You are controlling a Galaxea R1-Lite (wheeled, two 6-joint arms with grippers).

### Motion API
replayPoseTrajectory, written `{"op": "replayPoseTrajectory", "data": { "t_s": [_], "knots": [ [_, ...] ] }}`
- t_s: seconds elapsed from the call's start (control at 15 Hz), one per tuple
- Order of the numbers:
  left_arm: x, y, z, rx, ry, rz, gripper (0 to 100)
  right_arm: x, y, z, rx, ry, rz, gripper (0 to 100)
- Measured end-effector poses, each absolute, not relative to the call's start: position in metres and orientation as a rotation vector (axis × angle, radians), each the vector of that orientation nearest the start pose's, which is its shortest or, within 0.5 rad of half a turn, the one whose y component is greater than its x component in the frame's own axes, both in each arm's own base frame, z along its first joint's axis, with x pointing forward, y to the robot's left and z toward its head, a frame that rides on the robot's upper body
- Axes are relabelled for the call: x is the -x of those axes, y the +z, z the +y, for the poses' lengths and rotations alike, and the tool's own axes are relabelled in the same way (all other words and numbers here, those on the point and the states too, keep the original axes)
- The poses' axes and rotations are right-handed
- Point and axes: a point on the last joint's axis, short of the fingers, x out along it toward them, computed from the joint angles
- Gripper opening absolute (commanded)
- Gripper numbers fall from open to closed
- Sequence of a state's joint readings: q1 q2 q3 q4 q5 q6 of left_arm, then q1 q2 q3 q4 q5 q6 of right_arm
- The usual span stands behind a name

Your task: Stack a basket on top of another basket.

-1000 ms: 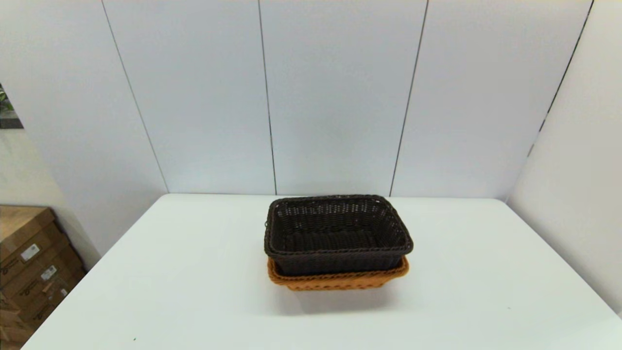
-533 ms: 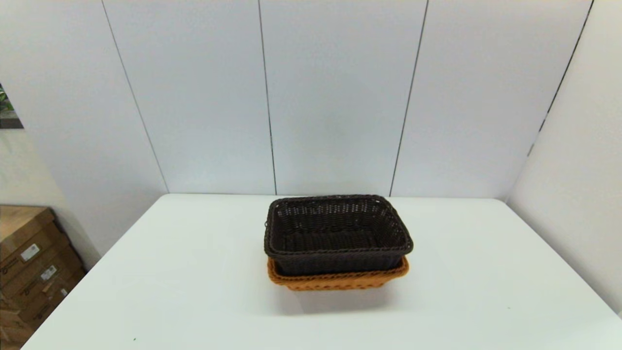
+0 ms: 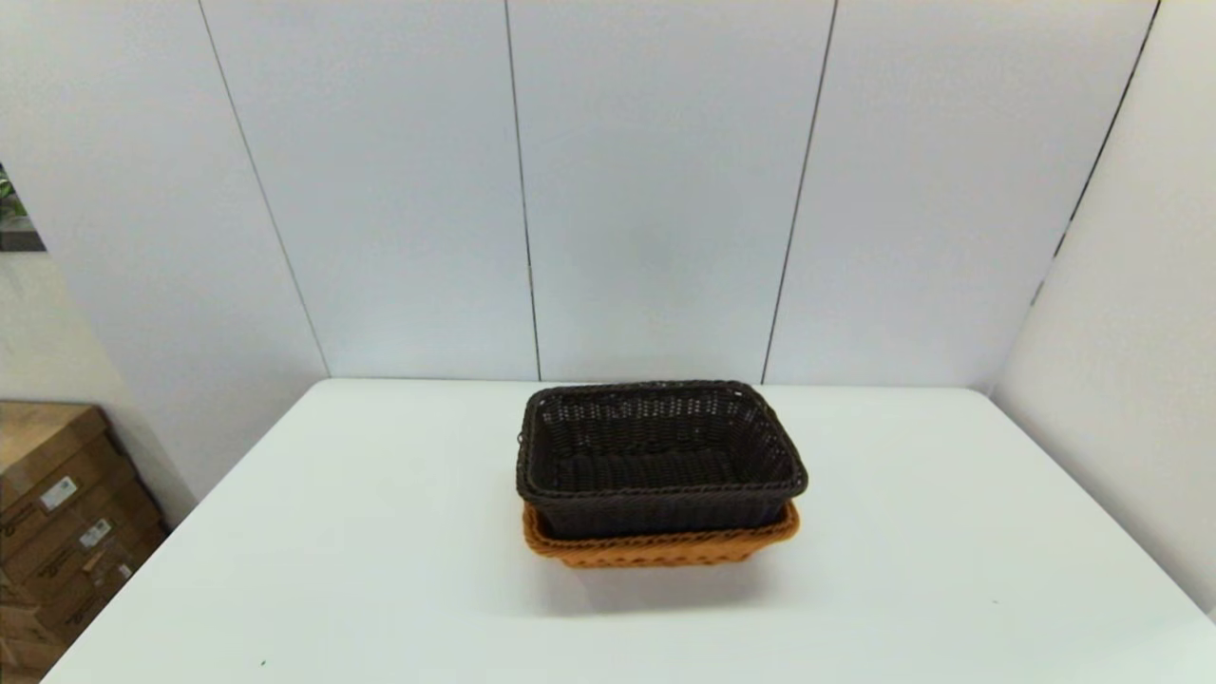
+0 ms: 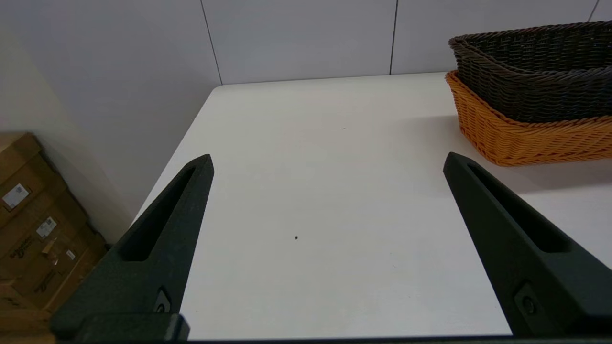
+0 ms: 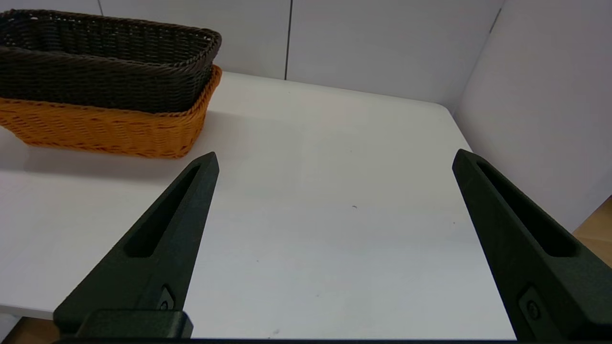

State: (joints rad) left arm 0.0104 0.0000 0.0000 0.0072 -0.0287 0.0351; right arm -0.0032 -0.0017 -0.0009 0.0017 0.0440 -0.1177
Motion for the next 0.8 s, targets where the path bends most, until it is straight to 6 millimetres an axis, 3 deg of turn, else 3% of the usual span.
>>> {"op": "replayPoseTrajectory", "data": {
  "t_s": [0.8],
  "knots": [
    [0.0228,0.0747,-0.0009,-0.034,-0.019,0.007,100,0.0229,0.0745,0.0009,0.084,0.035,0.006,100]
  ]
}}
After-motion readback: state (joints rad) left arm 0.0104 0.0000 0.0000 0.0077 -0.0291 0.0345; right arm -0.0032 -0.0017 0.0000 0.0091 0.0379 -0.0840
